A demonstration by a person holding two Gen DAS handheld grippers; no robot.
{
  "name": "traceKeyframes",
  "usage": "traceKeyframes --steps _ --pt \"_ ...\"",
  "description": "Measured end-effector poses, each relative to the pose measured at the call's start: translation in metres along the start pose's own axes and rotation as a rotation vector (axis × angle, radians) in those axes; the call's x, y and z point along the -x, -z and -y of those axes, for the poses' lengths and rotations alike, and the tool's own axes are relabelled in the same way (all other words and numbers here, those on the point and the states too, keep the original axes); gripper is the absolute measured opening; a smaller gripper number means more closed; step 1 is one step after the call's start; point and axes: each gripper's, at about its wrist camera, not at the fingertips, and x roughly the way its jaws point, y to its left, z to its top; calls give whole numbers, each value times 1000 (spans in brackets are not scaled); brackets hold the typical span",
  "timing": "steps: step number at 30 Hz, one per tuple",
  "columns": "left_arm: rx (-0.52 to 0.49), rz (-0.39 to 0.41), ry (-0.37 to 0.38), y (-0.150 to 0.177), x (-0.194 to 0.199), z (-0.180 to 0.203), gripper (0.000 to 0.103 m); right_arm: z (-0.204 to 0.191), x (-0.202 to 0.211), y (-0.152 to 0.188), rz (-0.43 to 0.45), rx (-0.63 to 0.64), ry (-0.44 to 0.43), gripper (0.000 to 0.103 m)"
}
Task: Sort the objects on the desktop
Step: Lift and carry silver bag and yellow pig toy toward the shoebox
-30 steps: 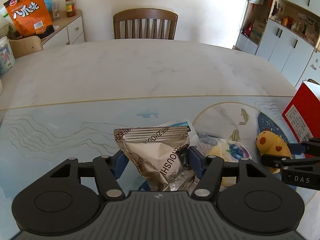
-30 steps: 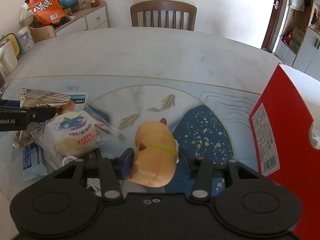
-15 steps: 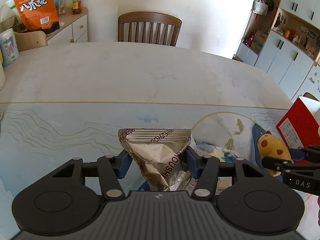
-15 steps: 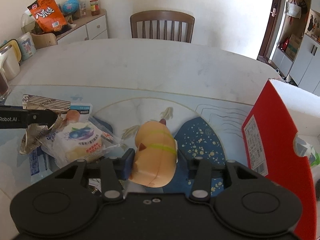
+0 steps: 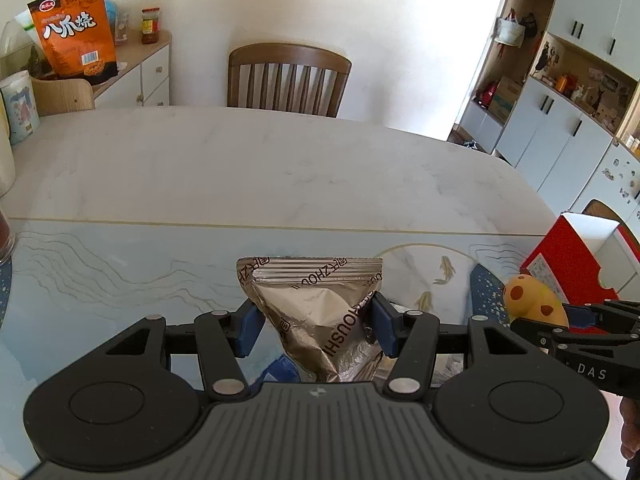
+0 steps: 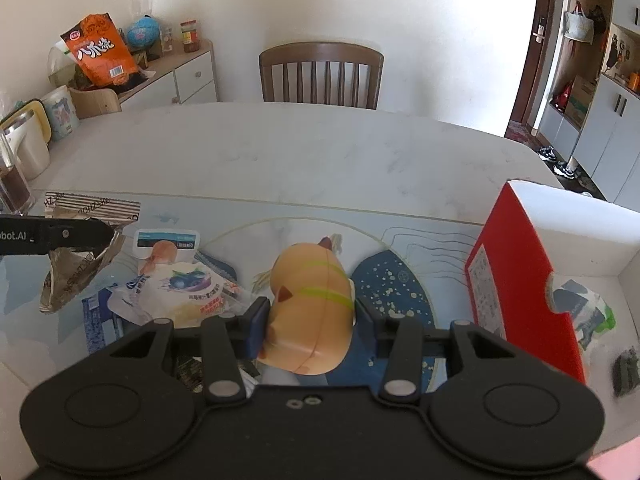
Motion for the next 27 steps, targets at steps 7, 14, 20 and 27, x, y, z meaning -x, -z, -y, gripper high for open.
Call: traceKeyframes --steps 7,14,20,27 --pt "-1 -13 44 1 16 10 55 0 21 4 17 -10 -11 45" --pt "-22 -11 88 2 31 35 55 7 43 8 34 -39 -3 45" --pt "-59 -22 137 -1 38 61 55 18 63 10 41 -60 25 45" --pt "-107 -34 193 -2 40 93 55 41 84 15 61 -88 48 45"
